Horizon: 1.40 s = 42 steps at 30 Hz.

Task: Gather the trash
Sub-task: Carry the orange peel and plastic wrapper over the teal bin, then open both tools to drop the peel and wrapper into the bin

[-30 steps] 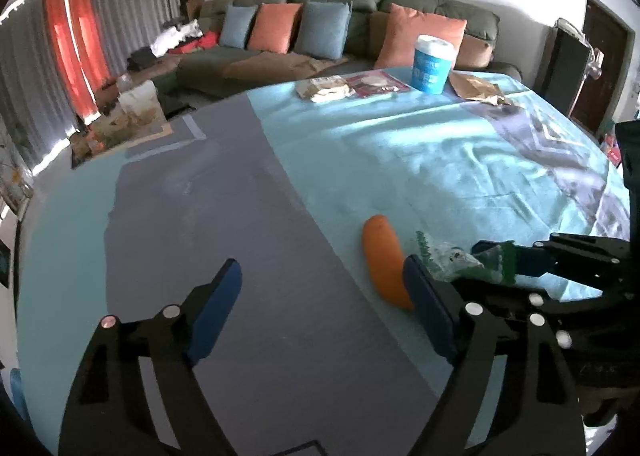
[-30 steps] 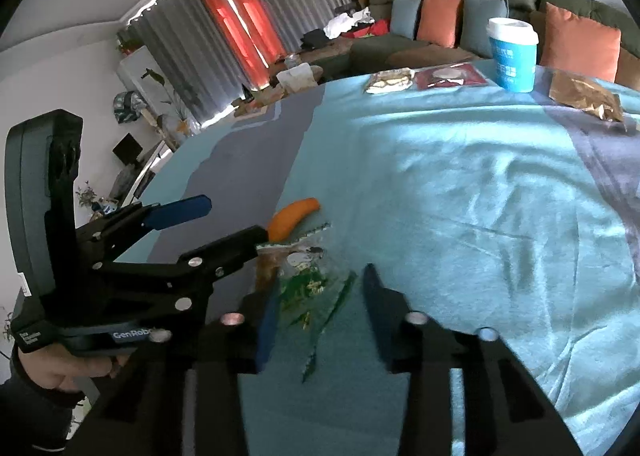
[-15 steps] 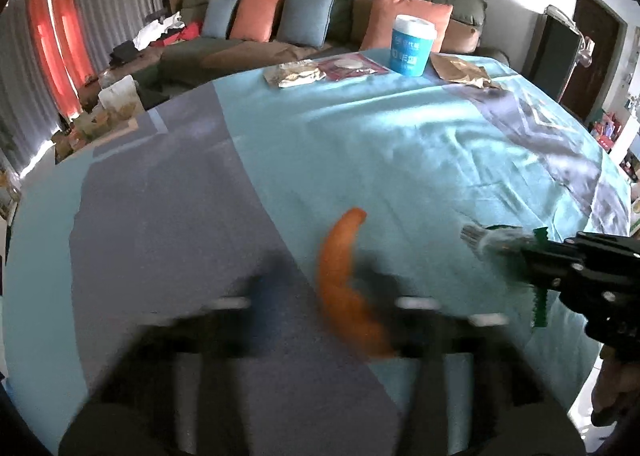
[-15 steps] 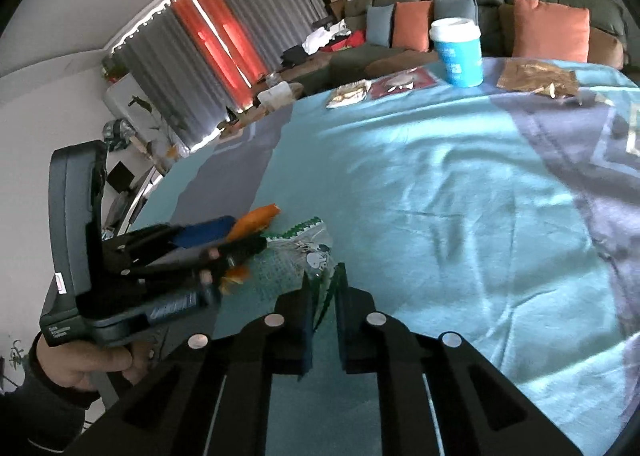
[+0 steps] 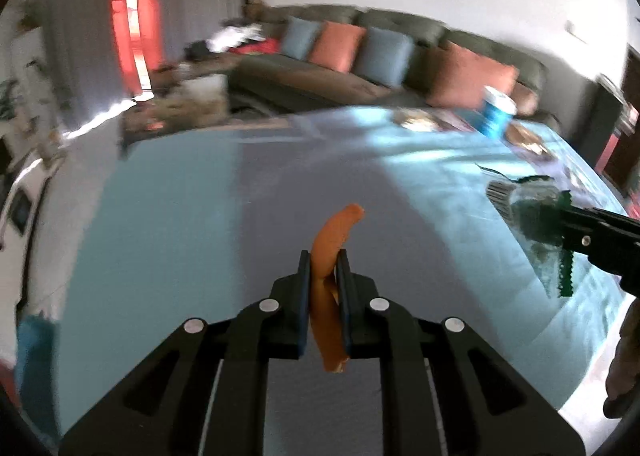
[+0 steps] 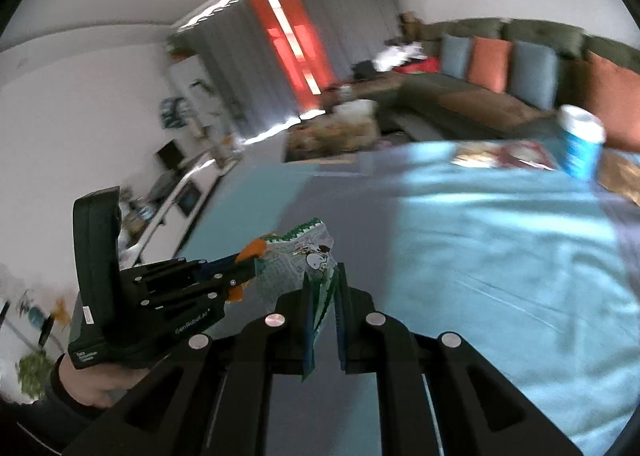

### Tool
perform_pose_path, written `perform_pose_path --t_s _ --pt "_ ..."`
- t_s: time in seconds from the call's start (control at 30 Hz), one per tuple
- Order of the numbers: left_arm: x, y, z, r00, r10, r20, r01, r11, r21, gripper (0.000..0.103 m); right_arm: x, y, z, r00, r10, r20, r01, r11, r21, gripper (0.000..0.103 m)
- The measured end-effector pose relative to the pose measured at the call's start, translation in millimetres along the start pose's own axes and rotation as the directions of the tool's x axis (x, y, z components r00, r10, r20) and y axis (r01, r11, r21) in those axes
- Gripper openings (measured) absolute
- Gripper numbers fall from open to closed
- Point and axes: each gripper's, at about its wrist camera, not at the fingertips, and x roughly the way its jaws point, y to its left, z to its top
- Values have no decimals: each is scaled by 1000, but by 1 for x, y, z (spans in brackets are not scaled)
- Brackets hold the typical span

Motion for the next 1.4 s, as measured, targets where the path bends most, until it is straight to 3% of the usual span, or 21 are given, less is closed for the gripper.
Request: perform_pose_path --t_s 0.2,0.33,0.53,0.73,0.87,1.23,1.4 --pt "-53 98 -18 984 175 37 -167 974 -154 13 50 85 21 986 156 -61 -163 979 -125 8" --pt "-83 157 -38 962 272 31 -257 935 -244 13 82 143 30 962 244 -121 -264 945 -192 8" --pt "-112 223 -67 923 385 -10 -366 869 -332 13 128 220 33 928 302 -218 -355 896 -266 8" --pt "-126 281 -102 885 455 -93 -453 800 -394 13 184 277 24 893 275 -357 -396 858 -328 8" --pt "-128 306 -126 871 472 -139 -484 770 -415 13 217 305 11 873 235 -428 -403 843 -357 8" --pt "-116 342 -157 850 478 -222 -525 732 -434 14 268 347 -7 841 136 -524 -394 817 -421 8" --pt "-105 344 -157 841 484 -243 -540 719 -437 16 281 353 -12 832 114 -543 -390 816 -427 15"
